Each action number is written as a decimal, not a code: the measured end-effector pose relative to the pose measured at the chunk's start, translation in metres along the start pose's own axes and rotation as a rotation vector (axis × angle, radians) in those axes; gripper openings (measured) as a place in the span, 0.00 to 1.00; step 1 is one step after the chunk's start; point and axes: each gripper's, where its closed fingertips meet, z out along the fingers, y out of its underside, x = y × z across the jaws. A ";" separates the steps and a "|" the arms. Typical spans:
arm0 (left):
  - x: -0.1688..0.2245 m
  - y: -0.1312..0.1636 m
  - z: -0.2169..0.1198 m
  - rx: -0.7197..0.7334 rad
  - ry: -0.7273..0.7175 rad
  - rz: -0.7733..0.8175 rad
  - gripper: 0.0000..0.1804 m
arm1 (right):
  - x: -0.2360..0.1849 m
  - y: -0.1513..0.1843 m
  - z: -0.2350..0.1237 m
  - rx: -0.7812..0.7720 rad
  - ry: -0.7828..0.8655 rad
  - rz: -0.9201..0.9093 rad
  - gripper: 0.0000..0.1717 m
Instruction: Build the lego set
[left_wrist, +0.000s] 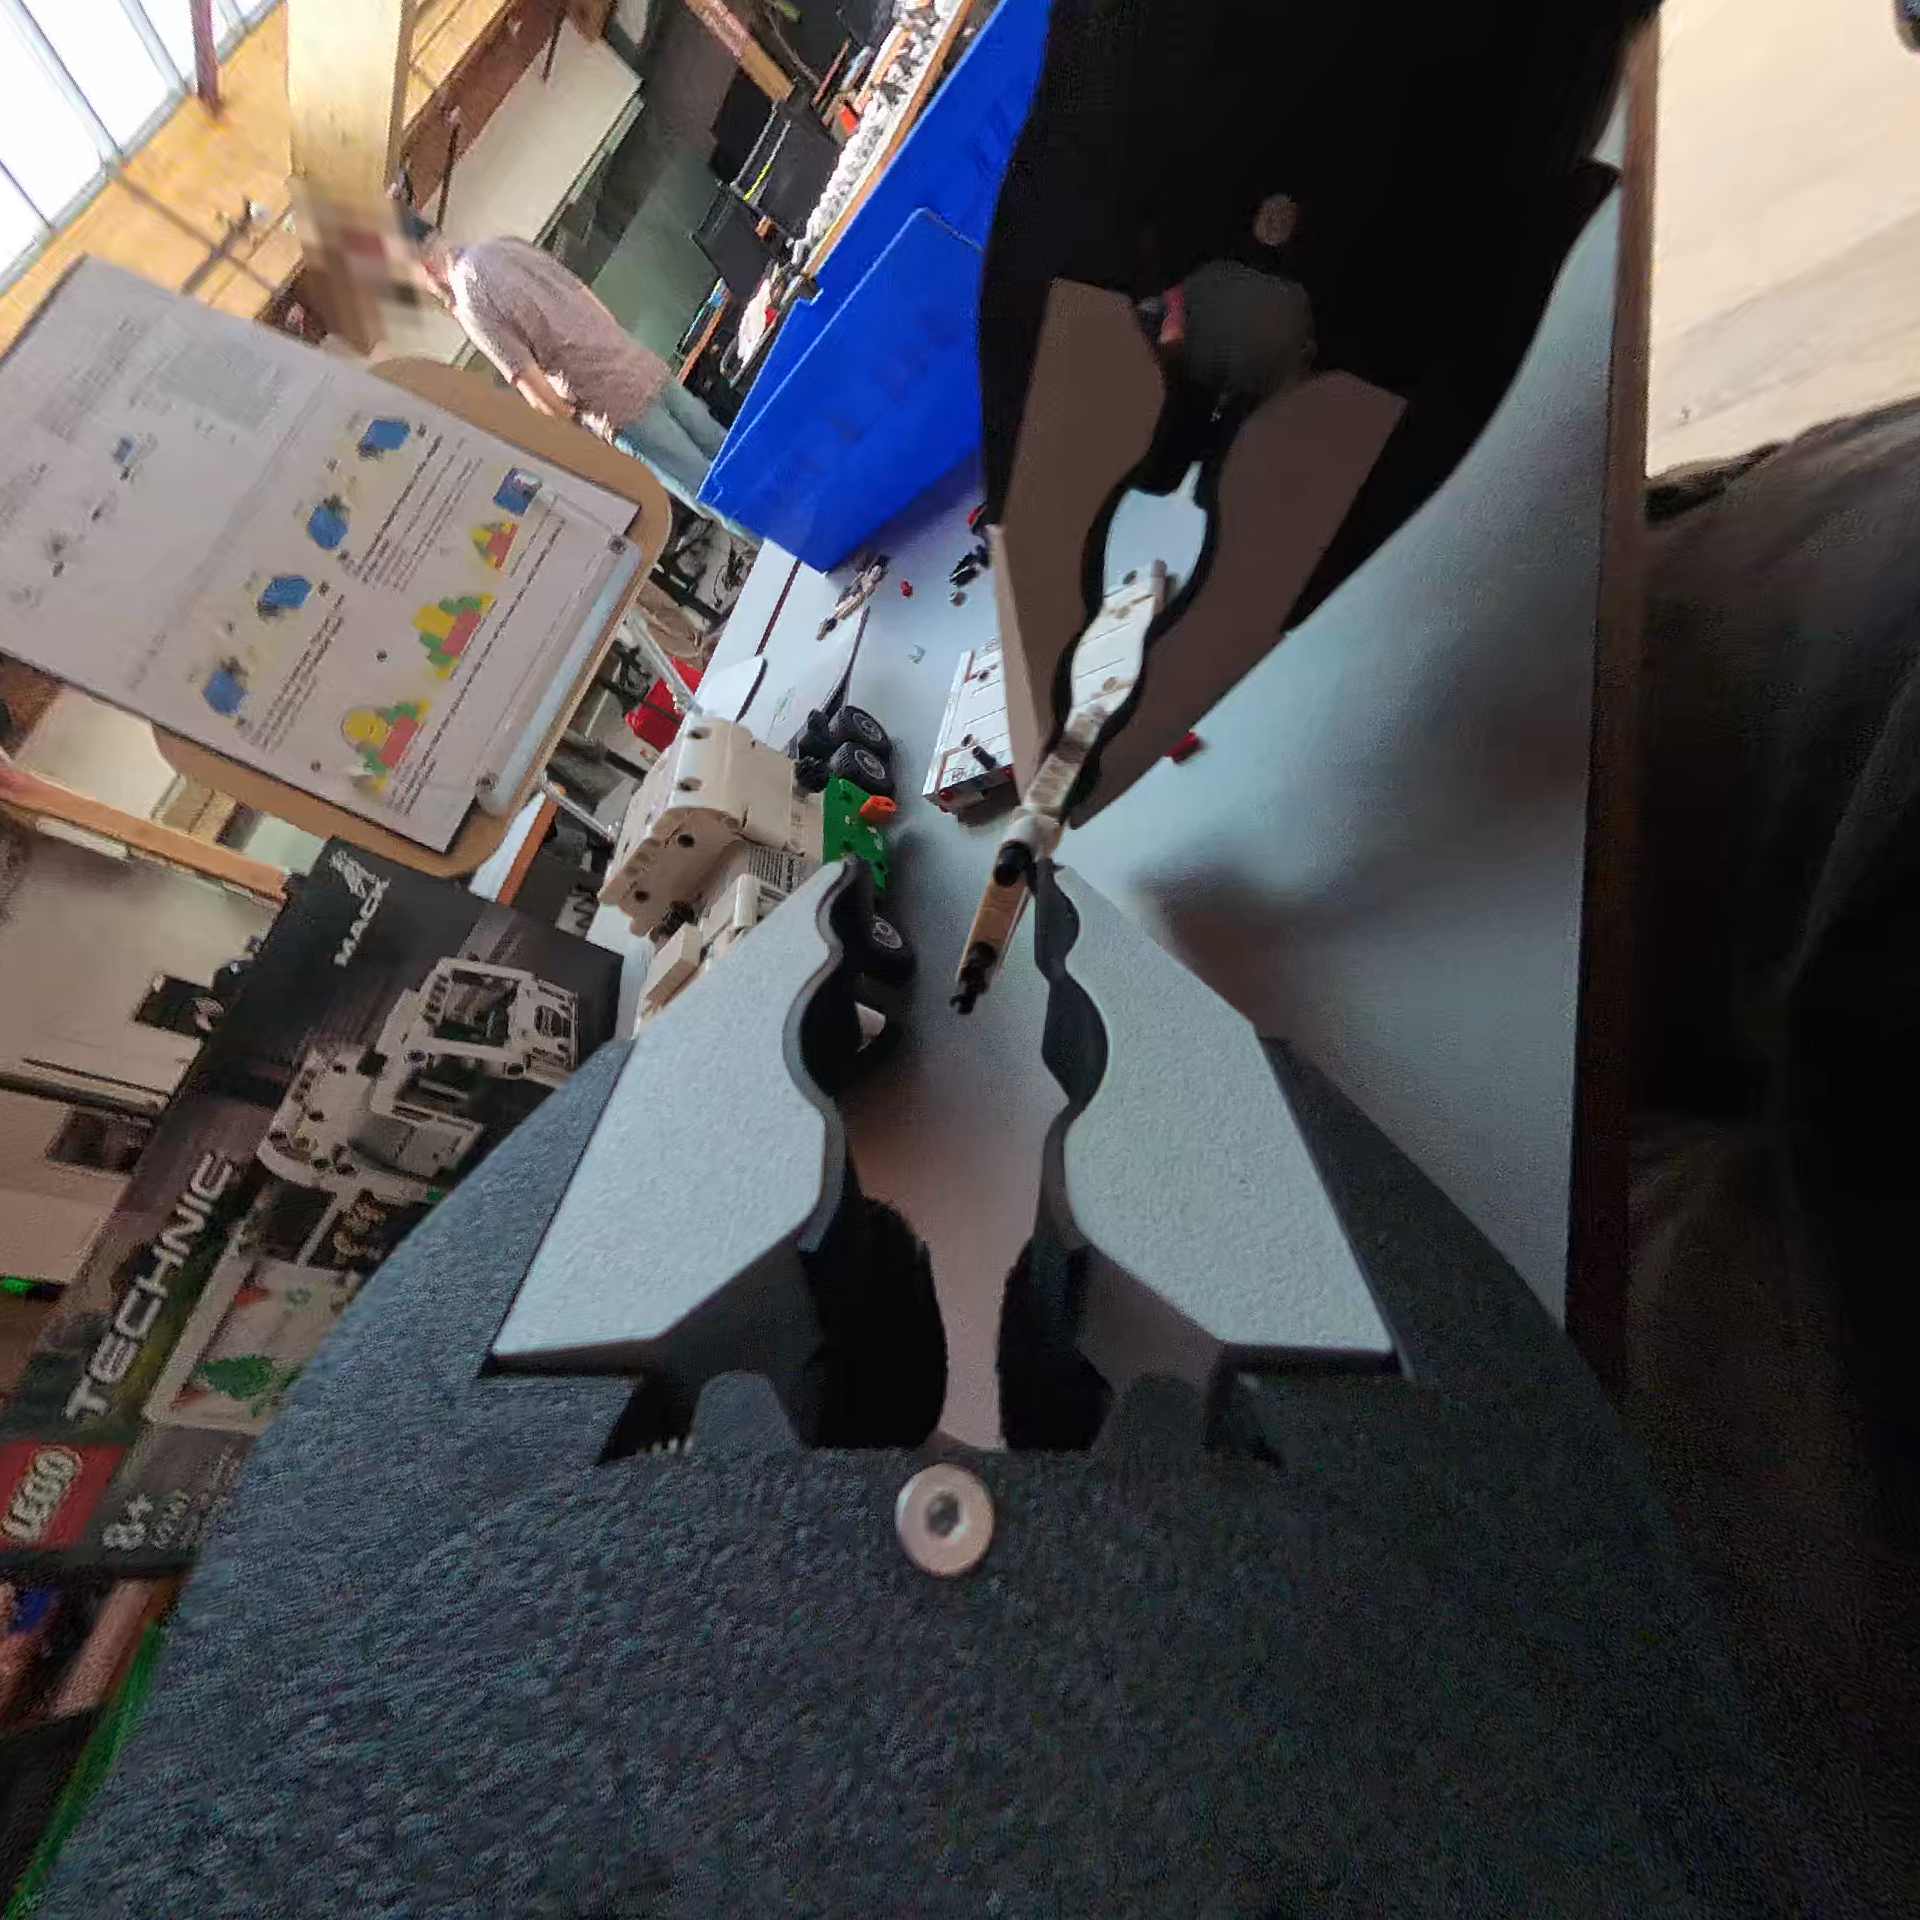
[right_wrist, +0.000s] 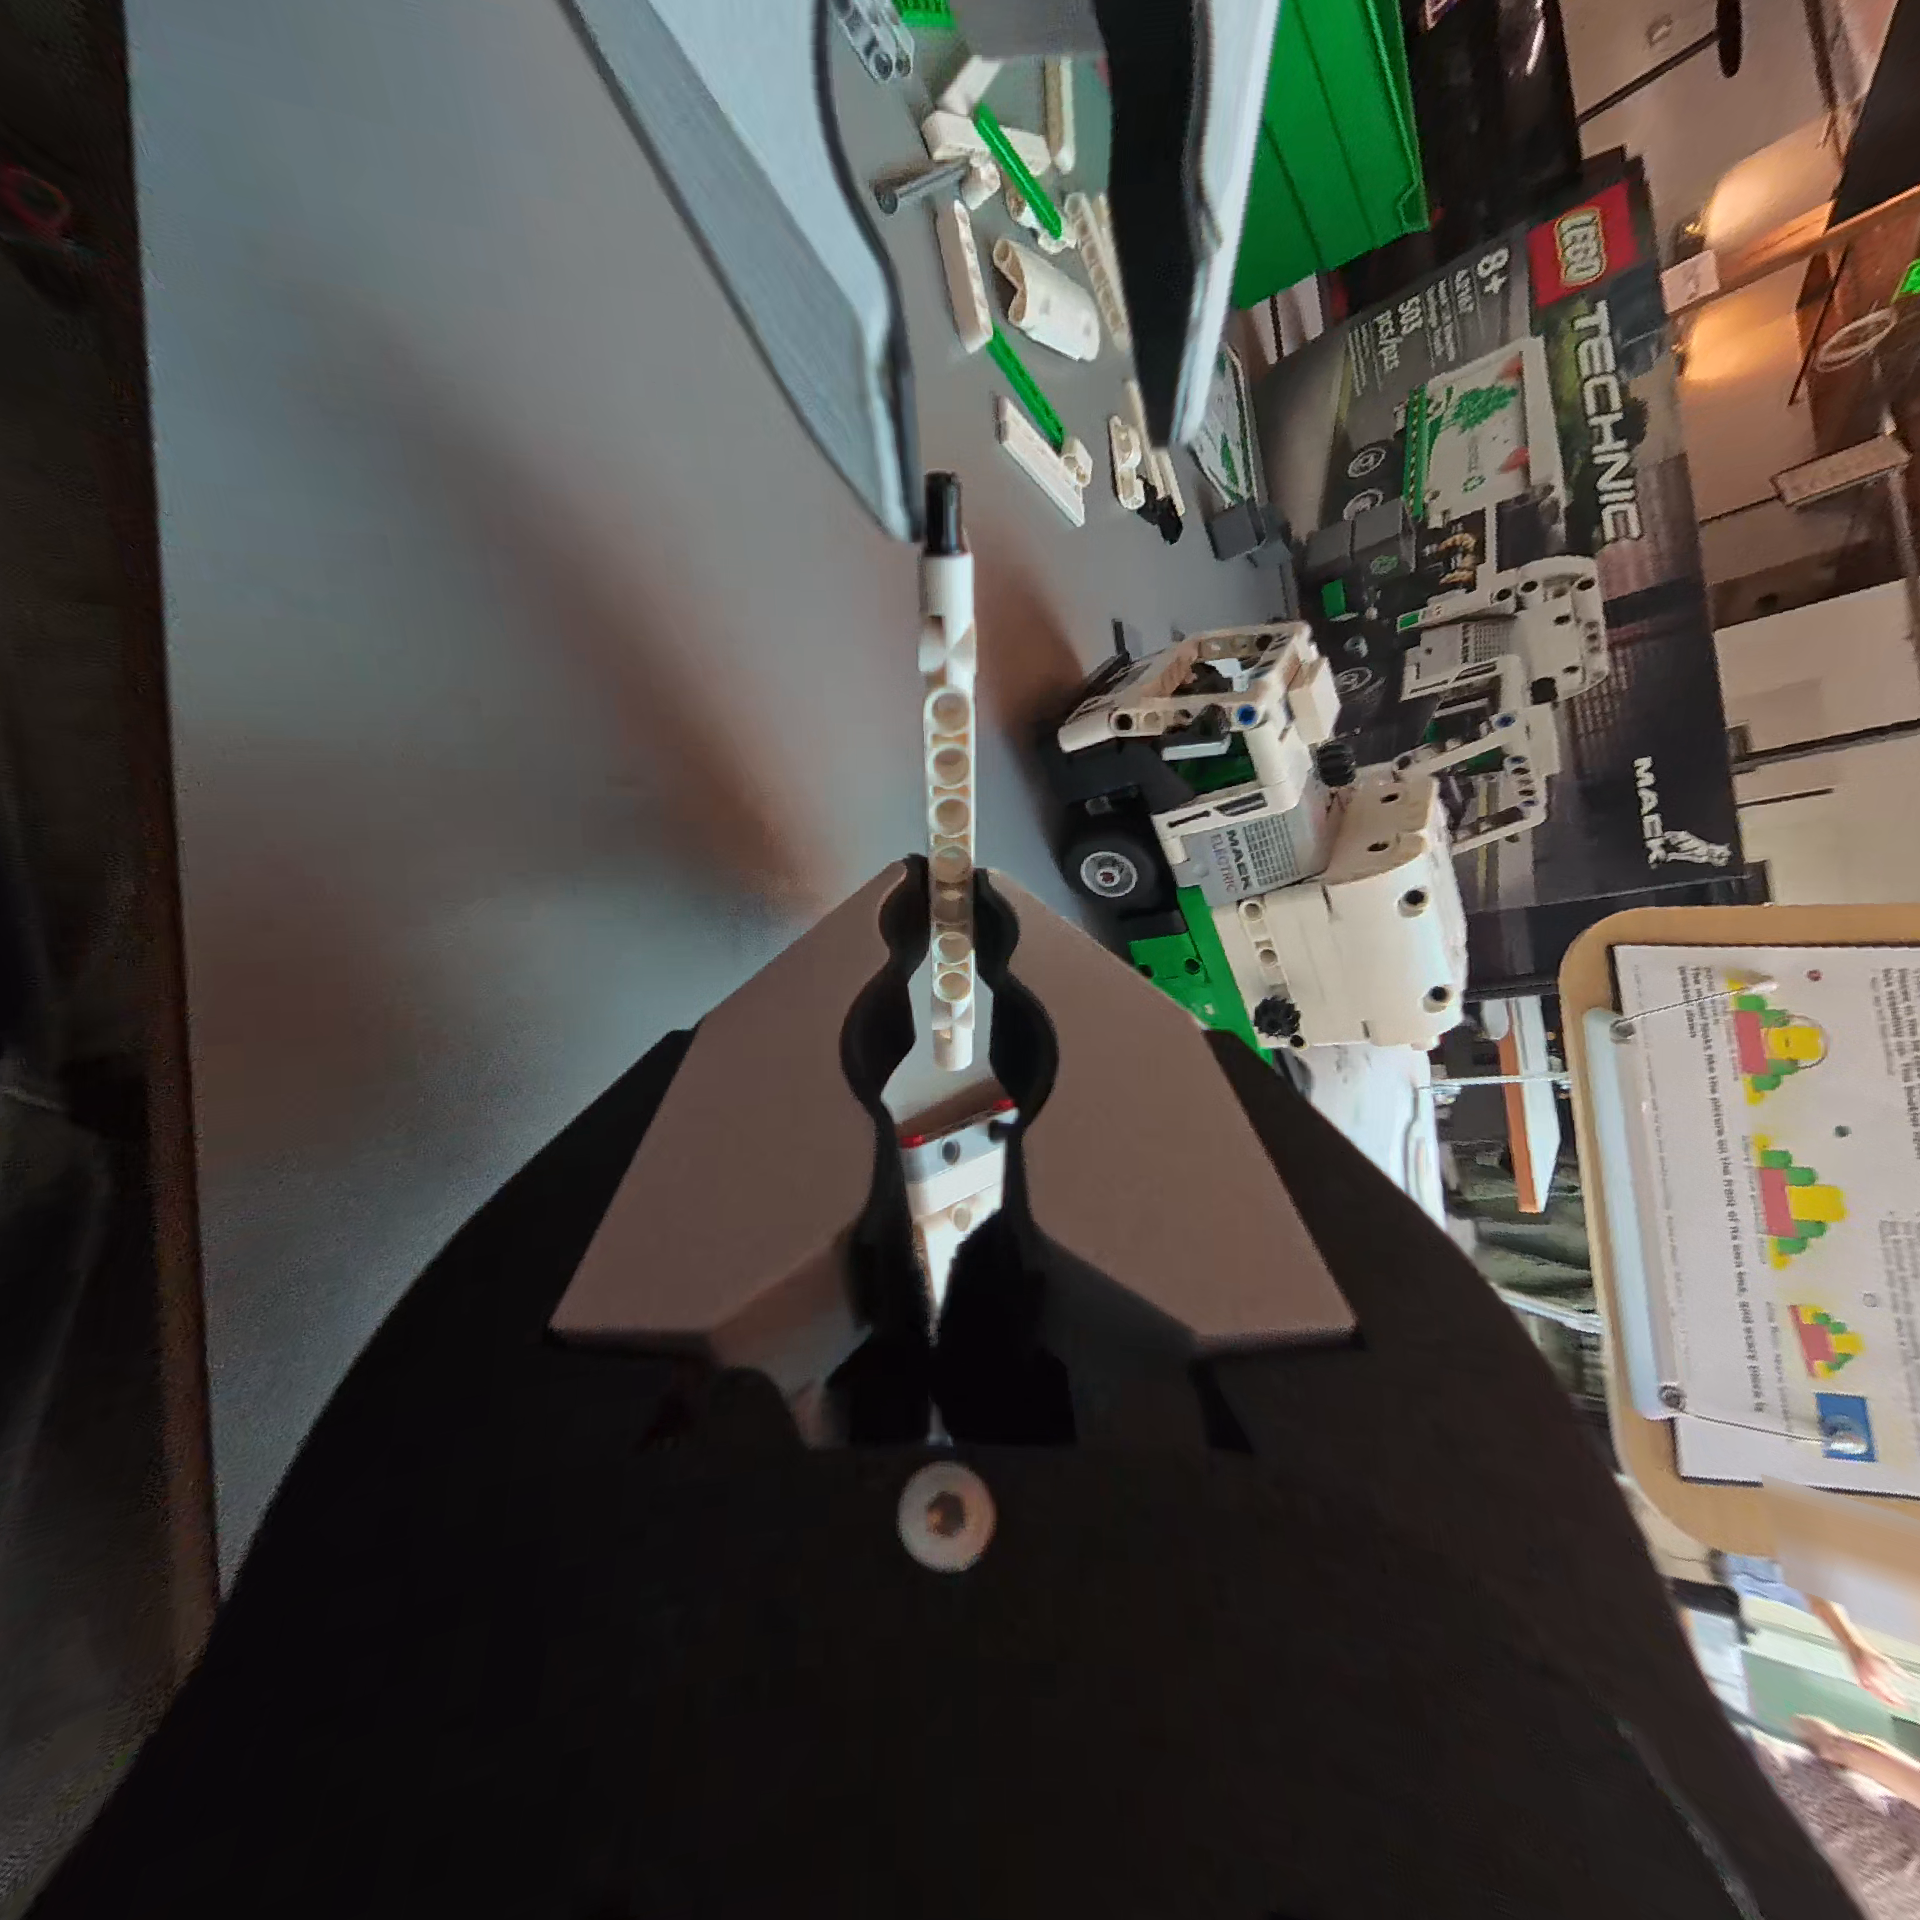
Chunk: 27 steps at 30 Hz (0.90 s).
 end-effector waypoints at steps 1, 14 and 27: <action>0.004 0.000 0.002 0.000 0.009 0.059 0.12 | 0.003 0.000 0.000 -0.015 0.022 -0.018 0.03; 0.017 0.004 0.030 0.045 0.161 0.150 0.04 | 0.004 -0.009 -0.009 0.097 -0.015 0.039 0.03; 0.012 -0.006 0.026 0.165 0.136 0.104 0.03 | 0.004 -0.012 -0.013 0.227 -0.071 0.106 0.04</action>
